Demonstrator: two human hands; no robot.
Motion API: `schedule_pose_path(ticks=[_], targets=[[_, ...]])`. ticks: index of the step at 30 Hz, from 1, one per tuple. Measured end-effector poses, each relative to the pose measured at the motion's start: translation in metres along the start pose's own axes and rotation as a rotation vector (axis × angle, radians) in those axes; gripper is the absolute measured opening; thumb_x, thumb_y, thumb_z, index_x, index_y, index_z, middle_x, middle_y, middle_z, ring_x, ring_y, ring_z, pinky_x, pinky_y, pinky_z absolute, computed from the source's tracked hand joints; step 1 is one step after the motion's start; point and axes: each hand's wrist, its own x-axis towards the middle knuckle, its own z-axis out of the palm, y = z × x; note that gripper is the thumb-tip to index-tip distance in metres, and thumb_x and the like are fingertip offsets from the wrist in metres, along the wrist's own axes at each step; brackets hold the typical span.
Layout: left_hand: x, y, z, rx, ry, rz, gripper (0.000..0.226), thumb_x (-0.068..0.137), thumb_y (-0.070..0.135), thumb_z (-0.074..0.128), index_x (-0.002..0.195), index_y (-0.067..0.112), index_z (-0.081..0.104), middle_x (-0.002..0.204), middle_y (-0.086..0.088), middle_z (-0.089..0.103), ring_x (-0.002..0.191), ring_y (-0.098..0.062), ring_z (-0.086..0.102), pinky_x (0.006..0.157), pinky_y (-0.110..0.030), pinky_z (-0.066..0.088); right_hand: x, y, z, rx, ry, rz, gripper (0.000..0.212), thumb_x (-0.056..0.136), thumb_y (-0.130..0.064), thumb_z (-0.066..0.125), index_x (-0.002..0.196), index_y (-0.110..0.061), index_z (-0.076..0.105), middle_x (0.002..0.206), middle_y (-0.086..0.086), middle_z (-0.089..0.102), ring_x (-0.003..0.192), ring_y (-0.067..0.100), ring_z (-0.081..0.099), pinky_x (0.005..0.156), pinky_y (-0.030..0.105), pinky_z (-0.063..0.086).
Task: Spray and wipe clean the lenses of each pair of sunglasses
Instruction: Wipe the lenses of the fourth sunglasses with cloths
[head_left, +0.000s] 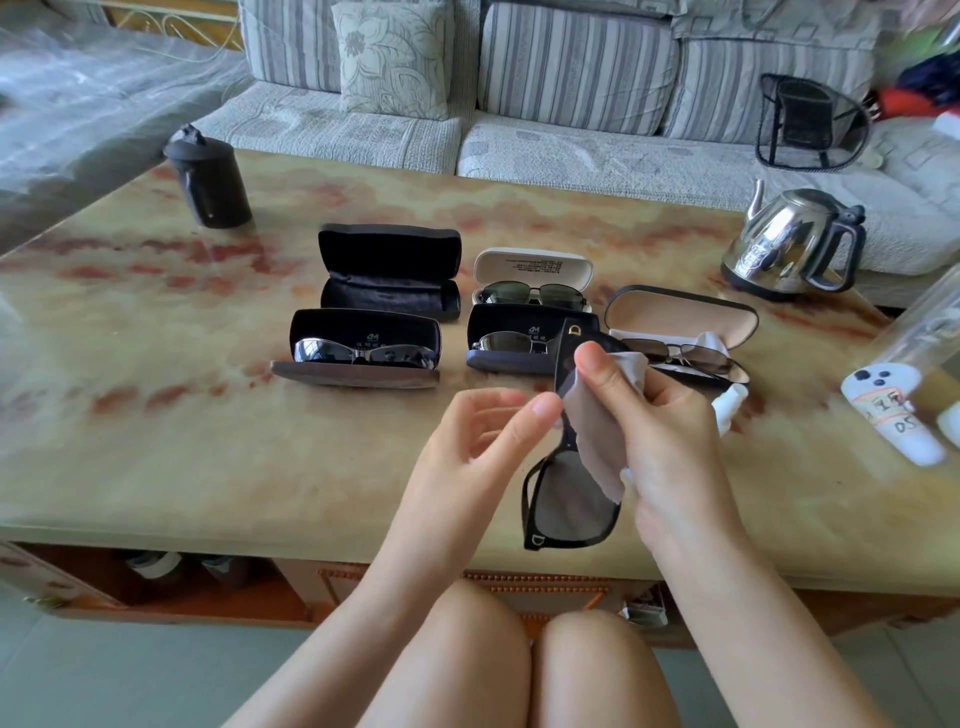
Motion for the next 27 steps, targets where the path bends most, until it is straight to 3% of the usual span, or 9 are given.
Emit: schedule_pose_path(ticks=[2, 4, 6, 8, 9, 14, 17, 20, 27], targets=[[0.000, 0.003, 0.001, -0.061, -0.027, -0.030, 0.078, 0.057, 0.070, 0.064, 0.125, 0.032, 0.056, 0.108, 0.015, 0.071, 0.101, 0.006, 0.064, 0.081, -0.012, 0.049, -0.001, -0.002, 0.001, 0.006, 0.013, -0.008, 0.039, 0.060, -0.042, 0.074, 0.061, -0.006, 0.058, 0.056, -0.010, 0.058, 0.056, 0.004, 0.053, 0.052, 0.011, 0.041], [0.000, 0.007, 0.005, -0.049, -0.083, -0.027, 0.076, 0.063, 0.062, 0.073, 0.129, 0.028, 0.056, 0.111, 0.008, 0.071, 0.102, 0.002, 0.066, 0.080, -0.014, 0.052, -0.003, -0.002, 0.004, 0.012, 0.007, -0.019, 0.048, 0.061, -0.042, 0.074, 0.065, 0.001, 0.054, 0.059, -0.005, 0.058, 0.058, 0.007, 0.053, 0.051, 0.012, 0.042], [-0.001, 0.012, 0.010, -0.046, -0.078, 0.020, 0.043, 0.077, 0.040, 0.078, 0.113, 0.017, 0.069, 0.099, 0.002, 0.076, 0.097, -0.010, 0.070, 0.083, -0.031, 0.057, -0.006, -0.003, 0.006, -0.013, -0.002, -0.043, 0.056, 0.062, -0.043, 0.074, 0.065, 0.005, 0.047, 0.060, 0.000, 0.053, 0.061, 0.010, 0.049, 0.053, 0.015, 0.041], [0.000, 0.014, 0.010, -0.069, -0.008, 0.094, 0.015, 0.085, 0.018, 0.071, 0.097, 0.011, 0.074, 0.089, 0.002, 0.077, 0.087, -0.010, 0.072, 0.076, -0.029, 0.057, -0.008, -0.005, 0.007, -0.038, -0.004, -0.070, 0.055, 0.062, -0.046, 0.073, 0.059, 0.000, 0.044, 0.062, -0.001, 0.054, 0.063, 0.011, 0.049, 0.056, 0.017, 0.040], [0.000, 0.014, 0.009, -0.082, 0.010, 0.120, 0.012, 0.086, 0.014, 0.069, 0.096, 0.011, 0.075, 0.088, 0.004, 0.077, 0.085, -0.007, 0.071, 0.073, -0.024, 0.057, -0.008, -0.005, 0.007, -0.045, -0.010, -0.079, 0.051, 0.062, -0.047, 0.073, 0.058, -0.003, 0.049, 0.062, -0.002, 0.058, 0.063, 0.011, 0.052, 0.057, 0.017, 0.041], [-0.001, 0.013, 0.006, -0.133, 0.056, 0.143, 0.010, 0.081, 0.016, 0.073, 0.088, 0.011, 0.077, 0.083, 0.000, 0.077, 0.079, -0.007, 0.071, 0.070, -0.019, 0.055, -0.011, -0.010, -0.001, -0.067, -0.097, -0.068, 0.036, 0.064, -0.041, 0.069, 0.069, -0.006, 0.064, 0.057, -0.014, 0.065, 0.061, -0.005, 0.061, 0.058, 0.004, 0.043], [-0.001, 0.015, 0.005, -0.130, 0.120, 0.174, 0.020, 0.072, 0.029, 0.076, 0.078, 0.010, 0.076, 0.077, -0.008, 0.076, 0.072, -0.012, 0.067, 0.069, -0.026, 0.053, -0.013, -0.010, -0.010, -0.098, -0.283, -0.012, 0.028, 0.062, -0.040, 0.072, 0.078, -0.017, 0.074, 0.081, -0.006, 0.076, 0.085, 0.004, 0.070, 0.073, 0.012, 0.050], [-0.001, 0.017, 0.004, -0.123, 0.180, 0.193, 0.020, 0.066, 0.033, 0.075, 0.067, 0.013, 0.071, 0.067, -0.002, 0.074, 0.062, -0.006, 0.064, 0.061, -0.018, 0.050, -0.014, -0.009, -0.017, -0.063, -0.364, 0.019, 0.032, 0.063, -0.033, 0.074, 0.088, -0.014, 0.077, 0.096, 0.000, 0.077, 0.098, 0.011, 0.070, 0.088, 0.019, 0.051], [-0.003, 0.012, 0.005, -0.042, 0.192, 0.227, 0.008, 0.081, 0.017, 0.072, 0.076, 0.023, 0.075, 0.074, 0.007, 0.075, 0.071, -0.003, 0.069, 0.069, -0.017, 0.053, -0.012, -0.007, -0.020, -0.070, -0.378, 0.026, 0.022, 0.068, -0.018, 0.072, 0.088, -0.010, 0.077, 0.087, 0.005, 0.077, 0.085, 0.011, 0.071, 0.074, 0.013, 0.050]])
